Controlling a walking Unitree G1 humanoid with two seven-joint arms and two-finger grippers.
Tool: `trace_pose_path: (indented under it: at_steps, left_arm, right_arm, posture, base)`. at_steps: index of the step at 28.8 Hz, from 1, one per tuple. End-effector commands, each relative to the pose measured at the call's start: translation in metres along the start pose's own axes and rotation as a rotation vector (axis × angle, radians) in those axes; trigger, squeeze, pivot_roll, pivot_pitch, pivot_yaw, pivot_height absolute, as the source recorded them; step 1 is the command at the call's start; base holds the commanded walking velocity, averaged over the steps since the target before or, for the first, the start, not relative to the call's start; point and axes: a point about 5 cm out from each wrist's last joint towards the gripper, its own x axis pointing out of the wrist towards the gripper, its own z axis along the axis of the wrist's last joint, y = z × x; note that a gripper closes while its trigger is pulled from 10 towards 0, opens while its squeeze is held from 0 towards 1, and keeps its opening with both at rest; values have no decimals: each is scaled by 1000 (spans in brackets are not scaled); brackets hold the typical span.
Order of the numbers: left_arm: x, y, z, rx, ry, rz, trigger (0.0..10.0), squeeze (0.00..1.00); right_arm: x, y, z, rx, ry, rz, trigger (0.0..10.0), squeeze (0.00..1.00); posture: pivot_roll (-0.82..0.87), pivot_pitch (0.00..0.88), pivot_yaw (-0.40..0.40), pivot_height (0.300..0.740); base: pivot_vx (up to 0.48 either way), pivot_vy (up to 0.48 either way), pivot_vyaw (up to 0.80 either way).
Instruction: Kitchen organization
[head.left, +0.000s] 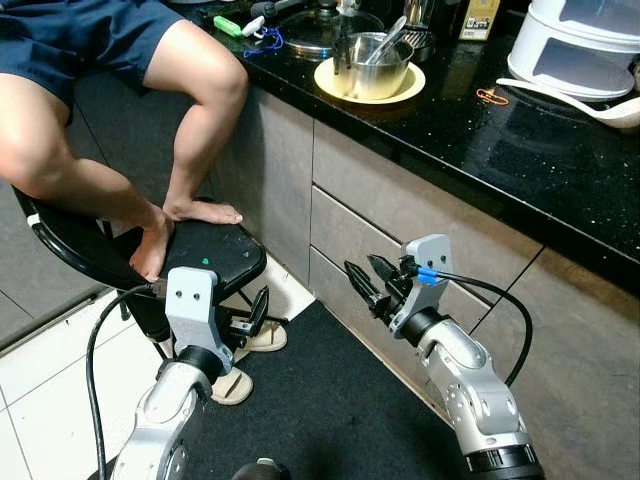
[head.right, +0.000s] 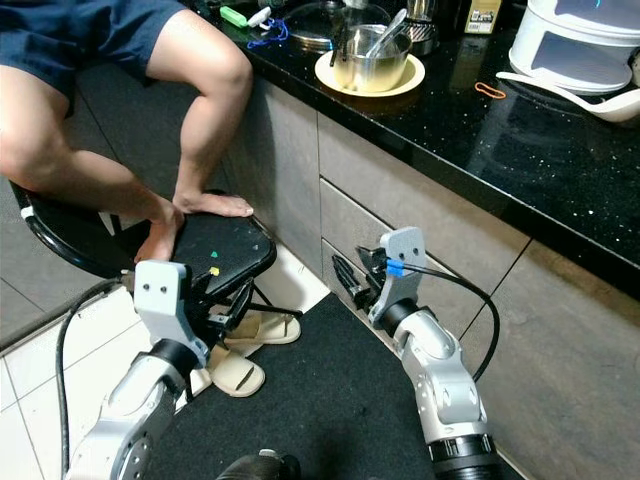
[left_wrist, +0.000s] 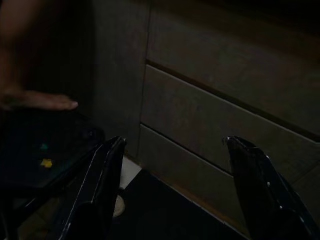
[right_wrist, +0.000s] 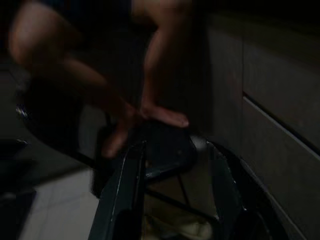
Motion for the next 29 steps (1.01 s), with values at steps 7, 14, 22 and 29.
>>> trace_pose_path:
  at_steps: [7,14,22,29]
  left_arm:
    - [0,-3,-2,15,7,-21,10000,0]
    - [0,-4,-3,17,7,-25,10000,0]
    - [0,-4,-3,16,8,-28,10000,0]
    - [0,-5,-4,19,12,-34,10000,0]
  right_arm:
    - [3,33,42,144,-147,295,10000,0]
    - [11,40,62,90,-194,306,10000,0]
    - [16,44,65,50,-173,289,10000,0]
    - [17,47,69,77,-186,309,10000,0]
  posture:
    - [46,88,-14,740]
    - [47,88,-15,740]
    - [48,88,-15,740]
    - [51,83,-13,740]
  base:
    - [411,0,0]
    - [433,0,0]
    - [437,0,0]
    - [423,0,0]
